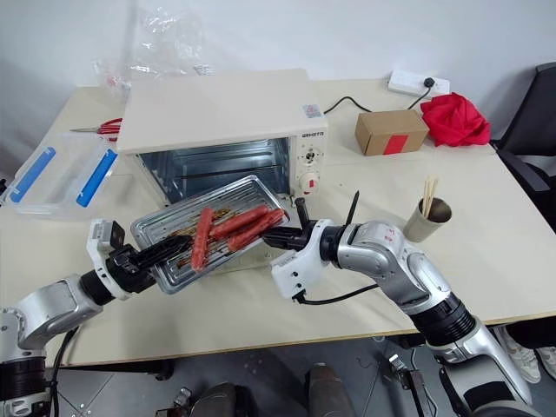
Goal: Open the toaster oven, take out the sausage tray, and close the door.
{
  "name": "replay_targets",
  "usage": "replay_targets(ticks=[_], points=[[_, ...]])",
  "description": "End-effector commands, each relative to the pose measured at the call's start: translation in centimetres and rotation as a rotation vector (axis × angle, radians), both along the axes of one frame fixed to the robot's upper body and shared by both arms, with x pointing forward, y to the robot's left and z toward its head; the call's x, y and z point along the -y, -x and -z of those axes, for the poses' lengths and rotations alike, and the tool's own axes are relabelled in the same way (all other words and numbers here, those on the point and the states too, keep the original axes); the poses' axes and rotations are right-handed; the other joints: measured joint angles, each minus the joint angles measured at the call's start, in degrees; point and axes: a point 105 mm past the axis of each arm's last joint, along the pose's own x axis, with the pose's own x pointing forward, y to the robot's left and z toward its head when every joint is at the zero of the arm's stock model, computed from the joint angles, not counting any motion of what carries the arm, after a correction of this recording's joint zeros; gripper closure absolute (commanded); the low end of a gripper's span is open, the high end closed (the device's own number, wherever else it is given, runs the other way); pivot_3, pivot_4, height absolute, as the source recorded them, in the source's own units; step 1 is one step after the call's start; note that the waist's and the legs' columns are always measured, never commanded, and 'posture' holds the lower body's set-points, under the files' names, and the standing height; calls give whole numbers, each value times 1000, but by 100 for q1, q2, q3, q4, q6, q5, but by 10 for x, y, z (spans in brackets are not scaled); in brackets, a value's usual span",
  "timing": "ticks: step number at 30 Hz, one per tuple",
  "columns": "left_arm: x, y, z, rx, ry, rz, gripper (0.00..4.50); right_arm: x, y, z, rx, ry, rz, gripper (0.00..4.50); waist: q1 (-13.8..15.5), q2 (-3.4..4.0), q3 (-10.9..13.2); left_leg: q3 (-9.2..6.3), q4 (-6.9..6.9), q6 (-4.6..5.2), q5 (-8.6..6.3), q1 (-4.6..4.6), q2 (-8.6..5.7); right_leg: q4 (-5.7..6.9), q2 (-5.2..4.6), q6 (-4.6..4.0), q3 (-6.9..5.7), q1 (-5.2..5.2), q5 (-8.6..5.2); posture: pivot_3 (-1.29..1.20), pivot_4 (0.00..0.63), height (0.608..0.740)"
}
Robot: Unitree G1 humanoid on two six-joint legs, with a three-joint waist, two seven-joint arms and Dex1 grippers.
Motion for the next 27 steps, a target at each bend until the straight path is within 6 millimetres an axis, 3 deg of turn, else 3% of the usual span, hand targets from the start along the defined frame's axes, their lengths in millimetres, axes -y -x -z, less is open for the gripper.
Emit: replay_targets(ticks=[1, 2, 7, 11, 17, 23, 27], points=[[-7, -3, 0, -4, 8, -59, 4464, 0, 7, -22, -28, -82, -46, 4500, 17, 0, 0, 0, 0, 0, 0, 0, 0, 0, 0, 0, 0, 0, 0, 0, 150, 740], [-7, -3, 1, -8, 13, -62, 4464, 1, 9, -24, -50, -90, -55, 4500, 21, 0, 0, 0, 0, 0, 0, 1, 0, -1, 0, 0, 0, 2, 0, 0, 150, 740], [-8, 5, 11, -39, -3, -68, 4500, 9, 16, -30, -210, -125, -71, 3168, 20, 2, 1, -2, -2, 0, 0, 3, 5, -5, 5, 0, -1, 5, 0, 0, 150, 740], [-15, 4, 10, -31, 39, -127, 4500, 17, 20, -31, -329, -146, -67, 1694, 69, 2, 1, -8, 0, 1, -1, 2, 6, -11, 3, 0, -3, 11, 0, 0, 150, 740], [-26, 20, 19, -48, 74, -119, 4500, 49, 21, -22, -561, -192, 6, 72, 134, 2, 1, -16, -2, 5, -3, 5, 1, -35, 4, 0, -9, 31, 1, 0, 150, 740], [-37, 47, 29, -63, 125, -115, 4500, 76, 17, -19, -753, -364, 115, 72, 124, 3, 2, -23, -10, 7, -5, 4, 0, -51, 5, 0, -14, 38, 1, 0, 150, 740], [-57, 56, 25, -1, 209, -242, 4500, 89, 16, -14, -844, -465, 164, 72, 131, 4, 3, -25, -13, 7, -5, 4, 1, -55, 10, -2, -15, 40, 1, 0, 150, 740]])
